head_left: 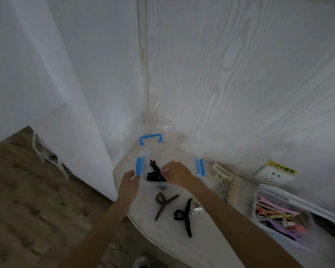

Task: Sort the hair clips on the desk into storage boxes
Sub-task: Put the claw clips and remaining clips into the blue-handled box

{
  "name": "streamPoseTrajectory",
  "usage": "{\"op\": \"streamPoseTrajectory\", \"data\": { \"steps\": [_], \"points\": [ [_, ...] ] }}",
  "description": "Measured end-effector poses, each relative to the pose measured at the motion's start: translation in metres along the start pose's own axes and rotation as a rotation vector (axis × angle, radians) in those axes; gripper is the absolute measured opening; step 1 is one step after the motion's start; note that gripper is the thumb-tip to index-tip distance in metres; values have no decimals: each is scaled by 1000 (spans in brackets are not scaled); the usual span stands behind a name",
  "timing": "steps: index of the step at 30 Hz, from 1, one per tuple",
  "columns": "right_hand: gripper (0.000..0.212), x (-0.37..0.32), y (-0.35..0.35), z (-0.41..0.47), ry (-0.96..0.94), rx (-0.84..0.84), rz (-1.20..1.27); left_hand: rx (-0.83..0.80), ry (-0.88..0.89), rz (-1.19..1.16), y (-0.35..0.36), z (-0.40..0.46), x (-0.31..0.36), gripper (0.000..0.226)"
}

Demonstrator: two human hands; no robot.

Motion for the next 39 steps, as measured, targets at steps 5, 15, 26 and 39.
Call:
{"op": "streamPoseTrajectory", "data": {
  "steps": [5, 15, 26, 39],
  "points": [
    [25, 25, -27, -59, -148, 177, 62, 44, -15, -83, -17, -16, -46, 18],
    [45, 67, 66, -108, 89, -82, -263, -176, 134, 695, 25, -49, -76, 41],
    [26, 84, 11, -130, -40, -58, 26, -359, 243, 483, -26, -91, 3, 16],
    [30, 59, -80, -30, 150, -56, 40, 14, 318, 1138, 45, -13, 53, 29]
  ]
}}
Point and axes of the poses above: each hand's wrist, its own z-axis towards the middle knuckle, its own y-axis out of the palm, x = y × z, the point moved 2 cm from there along z, towards the middle knuckle, and after that the axes turned 12 degrees about -z, right-handed, at the moved point
